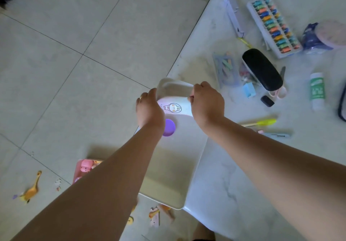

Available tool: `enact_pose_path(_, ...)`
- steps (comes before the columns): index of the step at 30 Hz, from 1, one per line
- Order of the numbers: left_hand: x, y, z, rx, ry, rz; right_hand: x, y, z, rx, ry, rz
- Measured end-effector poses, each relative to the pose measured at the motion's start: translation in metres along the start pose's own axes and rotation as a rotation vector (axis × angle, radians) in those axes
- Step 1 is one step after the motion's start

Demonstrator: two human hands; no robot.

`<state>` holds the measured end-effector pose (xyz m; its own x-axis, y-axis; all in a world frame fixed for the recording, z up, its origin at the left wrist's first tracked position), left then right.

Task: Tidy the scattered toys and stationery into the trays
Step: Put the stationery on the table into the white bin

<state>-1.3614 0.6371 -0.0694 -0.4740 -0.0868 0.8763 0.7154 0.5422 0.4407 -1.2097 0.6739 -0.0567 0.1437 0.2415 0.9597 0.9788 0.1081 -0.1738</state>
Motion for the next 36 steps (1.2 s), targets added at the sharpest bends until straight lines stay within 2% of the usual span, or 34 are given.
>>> enact_pose_path(3,0.000,0.006,0.003,-0.007,-0.018,-0.008,0.002,0.001,0.001,-0.013,-0.023,-0.066)
enact_pose_path(7,-0.005,0.004,-0.002,0.021,-0.040,-0.009,0.006,0.005,0.000,0.068,-0.102,-0.106)
enact_pose_path(9,-0.003,0.007,-0.007,0.023,0.034,-0.010,0.007,0.003,-0.002,0.101,-0.141,-0.139)
enact_pose_path(11,-0.001,0.016,-0.014,-0.065,0.129,0.055,0.010,0.002,0.000,0.074,-0.199,-0.141)
enact_pose_path(12,-0.003,0.020,-0.018,-0.123,0.115,0.072,0.012,0.002,0.002,0.053,-0.229,-0.141)
enact_pose_path(15,-0.020,0.034,-0.028,-0.236,-0.135,0.115,0.019,0.003,0.005,0.052,-0.321,-0.150)
enact_pose_path(16,-0.026,0.037,-0.029,-0.229,-0.197,0.123,0.020,0.006,0.006,0.065,-0.341,-0.148)
enact_pose_path(18,-0.030,0.045,-0.030,-0.153,-0.220,0.085,0.023,0.013,0.005,0.082,-0.362,-0.099)
enact_pose_path(21,-0.030,0.066,-0.032,-0.086,-0.181,0.010,0.032,0.038,0.004,0.084,-0.340,0.075)
enact_pose_path(24,-0.027,0.087,-0.033,-0.119,-0.140,-0.006,0.043,0.075,0.008,0.084,-0.180,0.178)
enact_pose_path(28,-0.031,0.128,-0.031,-0.172,-0.090,-0.095,0.051,0.154,0.028,-0.130,-0.029,0.181)
enact_pose_path(31,-0.046,0.155,-0.032,-0.219,-0.085,-0.133,0.041,0.197,0.043,-0.246,-0.052,0.113)
enact_pose_path(36,-0.070,0.180,-0.049,-0.217,-0.147,-0.211,0.011,0.219,0.057,-0.298,-0.134,0.061)
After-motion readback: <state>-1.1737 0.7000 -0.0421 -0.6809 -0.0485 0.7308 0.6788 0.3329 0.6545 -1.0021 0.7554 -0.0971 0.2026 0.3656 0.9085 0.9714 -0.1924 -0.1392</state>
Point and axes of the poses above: each hand's wrist, its own z-axis towards the middle knuckle, its own x-axis out of the back of the hand, y = z × x, the point moved 2 cm from there along z, towards the middle knuckle, and after that the axes turned 6 degrees about -z, right-handed, at the moved point
